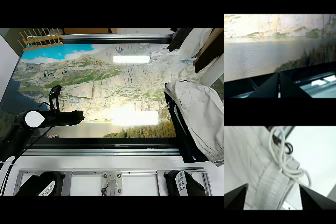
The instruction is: Fold the clothes and pants, and hang the long-sleeved shirts on hangers.
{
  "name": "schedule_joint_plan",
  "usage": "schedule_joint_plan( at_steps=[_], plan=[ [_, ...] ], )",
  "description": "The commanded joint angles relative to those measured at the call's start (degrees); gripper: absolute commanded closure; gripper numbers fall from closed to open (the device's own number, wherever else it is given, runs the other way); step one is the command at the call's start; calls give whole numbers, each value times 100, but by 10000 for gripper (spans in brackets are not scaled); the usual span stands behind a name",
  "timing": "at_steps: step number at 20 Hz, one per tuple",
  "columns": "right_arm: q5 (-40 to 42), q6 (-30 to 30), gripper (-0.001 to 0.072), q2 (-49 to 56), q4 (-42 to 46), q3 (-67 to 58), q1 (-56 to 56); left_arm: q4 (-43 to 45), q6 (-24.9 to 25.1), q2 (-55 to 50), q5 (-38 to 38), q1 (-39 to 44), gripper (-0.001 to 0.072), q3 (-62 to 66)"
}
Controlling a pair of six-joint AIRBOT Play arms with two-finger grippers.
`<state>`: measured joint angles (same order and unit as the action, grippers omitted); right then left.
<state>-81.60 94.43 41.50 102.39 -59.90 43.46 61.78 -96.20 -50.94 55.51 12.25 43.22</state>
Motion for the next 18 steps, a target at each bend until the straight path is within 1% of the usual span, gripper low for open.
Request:
schedule_joint_plan(
  at_steps=[1,4,6,8,11,16,17,18],
  plan=[
    [675,-562,-6,-9,-1097,-516,-431,0,-2,-2,-13,2,692,-2],
    [767,-1156,-6,85,-2970,-428,-1440,-2,-4,-2,-24,2,692,-2],
    [957,-1419,-6,203,-3637,-245,-2253,-2,-4,-2,-90,2,693,-2],
    [1113,-1419,-6,345,-3635,-70,-3029,-2,-4,-2,-122,2,692,-2],
    [1126,-1432,-6,595,-3620,39,-3735,-2,-7,-2,-122,2,692,-2],
    [1071,-1429,5,839,-3624,39,-3958,-4,-7,-2,-164,2,692,-2],
    [1071,-1432,22,857,-3624,39,-3958,-4,-7,-2,-173,2,692,-2],
    [1069,-1432,273,866,-3624,39,-3958,-4,-7,-2,-173,2,692,-2]
  ],
)
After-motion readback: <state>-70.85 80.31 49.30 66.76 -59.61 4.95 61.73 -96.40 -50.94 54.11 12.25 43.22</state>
